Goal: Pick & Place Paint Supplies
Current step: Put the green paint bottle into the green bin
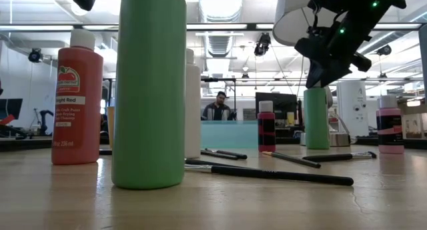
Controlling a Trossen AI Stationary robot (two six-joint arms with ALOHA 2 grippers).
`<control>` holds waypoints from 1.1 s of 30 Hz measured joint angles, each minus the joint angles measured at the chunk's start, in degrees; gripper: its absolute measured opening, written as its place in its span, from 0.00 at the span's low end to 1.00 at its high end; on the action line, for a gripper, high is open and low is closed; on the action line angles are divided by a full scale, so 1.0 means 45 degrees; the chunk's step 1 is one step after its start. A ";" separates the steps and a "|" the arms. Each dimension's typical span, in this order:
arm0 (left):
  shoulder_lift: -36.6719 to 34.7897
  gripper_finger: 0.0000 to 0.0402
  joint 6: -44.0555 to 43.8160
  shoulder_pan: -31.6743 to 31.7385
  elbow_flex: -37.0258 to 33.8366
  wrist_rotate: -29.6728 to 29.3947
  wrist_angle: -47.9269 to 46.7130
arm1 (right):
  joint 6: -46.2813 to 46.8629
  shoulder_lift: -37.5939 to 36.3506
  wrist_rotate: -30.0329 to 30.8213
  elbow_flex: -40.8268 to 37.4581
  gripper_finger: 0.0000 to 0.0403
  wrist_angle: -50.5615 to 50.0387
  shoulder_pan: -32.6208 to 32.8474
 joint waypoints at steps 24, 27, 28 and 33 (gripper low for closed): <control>0.0000 0.06 0.0000 -0.0001 0.0000 -0.0001 0.0000 | -0.0091 0.0000 0.0052 -0.0049 0.28 0.0005 0.0015; 0.0000 0.06 0.0000 -0.0002 0.0000 -0.0002 0.0000 | -0.0095 0.0000 0.0207 -0.0049 0.31 -0.0019 0.0015; 0.0000 0.06 0.0000 -0.0001 0.0001 0.0000 0.0000 | -0.0115 0.0004 0.0261 -0.0053 0.32 -0.0024 0.0015; 0.0000 0.06 0.0000 0.0000 0.0000 0.0000 0.0000 | -0.0234 0.0000 0.0390 -0.0063 0.31 0.0058 0.0015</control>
